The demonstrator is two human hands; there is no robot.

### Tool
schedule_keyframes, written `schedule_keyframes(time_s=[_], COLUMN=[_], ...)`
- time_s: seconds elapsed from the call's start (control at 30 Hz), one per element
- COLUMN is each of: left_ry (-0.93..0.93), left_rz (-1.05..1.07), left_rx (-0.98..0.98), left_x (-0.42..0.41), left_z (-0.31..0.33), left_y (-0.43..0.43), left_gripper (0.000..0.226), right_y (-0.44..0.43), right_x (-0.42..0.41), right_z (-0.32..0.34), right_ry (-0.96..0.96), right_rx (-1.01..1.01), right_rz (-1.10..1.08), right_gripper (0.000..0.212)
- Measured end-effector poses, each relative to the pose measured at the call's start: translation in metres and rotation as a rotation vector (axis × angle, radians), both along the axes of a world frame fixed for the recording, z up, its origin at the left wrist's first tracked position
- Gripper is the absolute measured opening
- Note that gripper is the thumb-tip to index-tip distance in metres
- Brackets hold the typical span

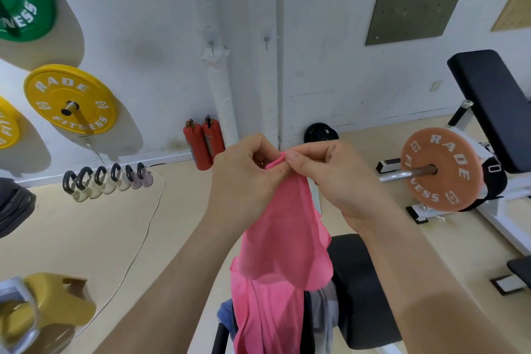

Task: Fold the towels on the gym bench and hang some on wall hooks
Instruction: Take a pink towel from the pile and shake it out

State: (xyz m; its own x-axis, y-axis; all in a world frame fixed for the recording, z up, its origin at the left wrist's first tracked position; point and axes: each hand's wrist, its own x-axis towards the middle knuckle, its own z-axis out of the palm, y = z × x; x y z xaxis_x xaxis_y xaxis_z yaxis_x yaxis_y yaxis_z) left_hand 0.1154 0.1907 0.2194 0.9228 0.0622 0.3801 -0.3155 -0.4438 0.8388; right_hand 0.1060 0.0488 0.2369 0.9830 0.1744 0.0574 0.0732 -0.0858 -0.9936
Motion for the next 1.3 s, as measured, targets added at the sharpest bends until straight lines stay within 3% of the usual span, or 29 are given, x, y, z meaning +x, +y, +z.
schedule_keyframes(time_s=[0.1, 0.23, 0.3, 0.37, 0.5, 0.6, 0.67, 0.77, 0.83, 0.93, 1.0, 1.1, 1.2, 1.3], left_ry=[0.085, 0.364, 0.441, 0.514, 0.592, 0.478, 0.265, 0.067, -0.006, -0.324, -0.409, -0.341, -0.075, 0.128], left_rz=[-0.108, -0.528, -0.643, -0.720, -0.863, -0.863, -0.729, -0.497, -0.330, -0.210, -0.130, 0.000, -0.038, -0.026], left_rx=[0.013, -0.019, 0.031, 0.224, 0.922, 1.095, 1.159, 0.973, 0.835, 0.866, 0.905, 0.879, 0.823, 0.601], left_x=[0.001, 0.001, 0.003, 0.001, -0.027, -0.034, -0.024, -0.008, 0.003, 0.025, 0.036, 0.050, 0.063, 0.079], left_z=[0.002, 0.000, -0.007, -0.013, -0.038, -0.067, -0.073, -0.067, -0.061, -0.056, -0.055, -0.056, -0.066, -0.080], left_y=[0.007, 0.021, 0.022, 0.015, -0.023, -0.033, -0.023, -0.003, 0.011, 0.029, 0.037, 0.050, 0.058, 0.057], left_gripper=[0.027, 0.024, 0.037, 0.056, 0.043, 0.038, 0.035, 0.021, 0.024, 0.041, 0.047, 0.047, 0.040, 0.029], right_y=[-0.004, -0.007, -0.014, -0.025, -0.039, -0.050, -0.067, -0.097, -0.111, -0.117, -0.120, -0.129, -0.132, -0.138], right_x=[0.006, 0.021, 0.033, 0.047, 0.080, 0.093, 0.093, 0.088, 0.084, 0.081, 0.082, 0.085, 0.093, 0.107], right_z=[-0.001, -0.001, -0.001, -0.003, -0.006, -0.014, -0.025, -0.039, -0.044, -0.054, -0.059, -0.062, -0.068, -0.083], right_ry=[0.016, -0.056, -0.106, -0.145, -0.220, -0.232, -0.199, -0.132, -0.114, -0.089, -0.069, -0.032, 0.020, 0.089], right_rx=[-0.054, -0.128, -0.152, -0.144, -0.205, -0.313, -0.338, -0.305, -0.277, -0.286, -0.289, -0.310, -0.306, -0.327], right_rz=[-0.024, -0.179, -0.242, -0.319, -0.465, -0.536, -0.608, -0.720, -0.749, -0.742, -0.755, -0.725, -0.636, -0.565], right_gripper=[0.018, 0.016, 0.023, 0.029, 0.031, 0.024, 0.024, 0.020, 0.020, 0.021, 0.024, 0.028, 0.025, 0.021])
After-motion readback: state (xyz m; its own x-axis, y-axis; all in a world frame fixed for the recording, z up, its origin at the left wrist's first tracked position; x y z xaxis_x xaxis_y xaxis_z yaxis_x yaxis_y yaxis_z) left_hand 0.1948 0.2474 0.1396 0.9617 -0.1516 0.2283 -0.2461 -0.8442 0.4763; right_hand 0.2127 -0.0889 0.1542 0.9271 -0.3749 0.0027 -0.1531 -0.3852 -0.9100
